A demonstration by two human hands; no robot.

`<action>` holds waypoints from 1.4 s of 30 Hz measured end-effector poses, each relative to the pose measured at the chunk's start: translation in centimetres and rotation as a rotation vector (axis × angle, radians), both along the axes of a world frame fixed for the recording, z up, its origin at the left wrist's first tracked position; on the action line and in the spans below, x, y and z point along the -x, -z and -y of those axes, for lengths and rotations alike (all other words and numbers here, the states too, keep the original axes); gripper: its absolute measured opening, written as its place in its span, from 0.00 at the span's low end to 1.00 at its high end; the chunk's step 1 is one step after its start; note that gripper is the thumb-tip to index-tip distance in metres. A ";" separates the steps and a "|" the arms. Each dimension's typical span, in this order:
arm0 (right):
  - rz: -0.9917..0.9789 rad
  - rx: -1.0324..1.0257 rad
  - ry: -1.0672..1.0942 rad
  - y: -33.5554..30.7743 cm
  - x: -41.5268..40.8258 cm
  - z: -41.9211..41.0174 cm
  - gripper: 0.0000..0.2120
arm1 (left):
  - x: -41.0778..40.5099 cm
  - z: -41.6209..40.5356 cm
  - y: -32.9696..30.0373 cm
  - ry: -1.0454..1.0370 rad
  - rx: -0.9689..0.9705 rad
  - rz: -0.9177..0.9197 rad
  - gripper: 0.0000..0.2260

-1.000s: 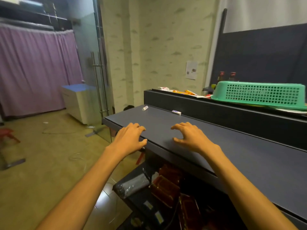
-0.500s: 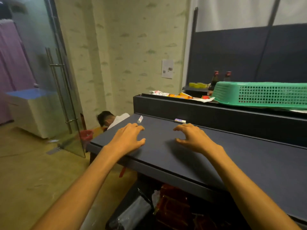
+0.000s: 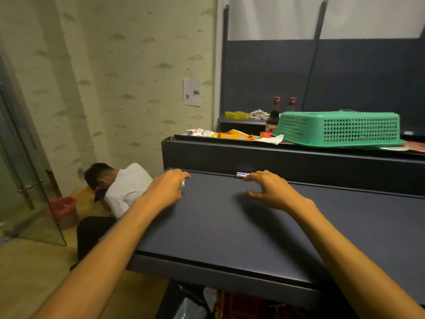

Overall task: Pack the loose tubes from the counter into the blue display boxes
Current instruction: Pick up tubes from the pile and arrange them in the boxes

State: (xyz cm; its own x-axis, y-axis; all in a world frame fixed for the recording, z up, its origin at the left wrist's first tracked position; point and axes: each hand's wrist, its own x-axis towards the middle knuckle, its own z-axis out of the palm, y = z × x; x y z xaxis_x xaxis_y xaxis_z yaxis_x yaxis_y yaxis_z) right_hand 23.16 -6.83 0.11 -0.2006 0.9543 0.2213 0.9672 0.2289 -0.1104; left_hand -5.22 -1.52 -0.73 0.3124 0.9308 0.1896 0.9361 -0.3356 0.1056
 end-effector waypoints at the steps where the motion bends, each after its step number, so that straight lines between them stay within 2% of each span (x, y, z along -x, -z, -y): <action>1: -0.002 0.002 0.012 -0.1 0.0 -0.5 0.21 | 0.0 -0.8 0.0 -0.007 0.013 -0.022 0.28; 4: -0.008 -0.005 0.049 -0.3 -0.5 -2.2 0.21 | -0.1 -3.0 0.2 -0.023 0.079 -0.034 0.29; 8: -0.018 0.007 0.065 -0.3 -1.4 -3.8 0.19 | -0.1 -5.3 0.3 0.015 0.132 -0.139 0.20; 15: -0.019 -0.032 0.067 -0.5 -2.7 -5.1 0.17 | -1.1 -6.9 0.4 0.083 0.073 -0.114 0.16; 17: -0.020 -0.031 0.068 -0.4 -2.8 -5.4 0.17 | -1.4 -7.1 0.5 0.117 0.043 -0.007 0.13; 20: -0.018 -0.032 0.065 -0.3 -3.0 -5.8 0.17 | -2.2 -6.9 0.5 0.173 0.020 0.305 0.08; 23: -0.011 -0.023 0.057 -0.4 -3.1 -6.2 0.17 | -2.9 -6.5 0.1 0.244 0.004 0.489 0.10; 28: -0.007 0.031 0.030 -0.3 -3.0 -7.6 0.16 | -3.8 -6.4 -0.1 0.301 -0.006 0.545 0.14; 33: -0.020 0.110 -0.008 0.2 -2.6 -9.6 0.16 | -4.3 -6.1 -0.7 0.317 -0.019 0.613 0.09; 42: -0.001 0.126 0.023 1.6 -2.4 -11.4 0.18 | -4.2 -6.4 -0.5 0.309 0.043 0.567 0.11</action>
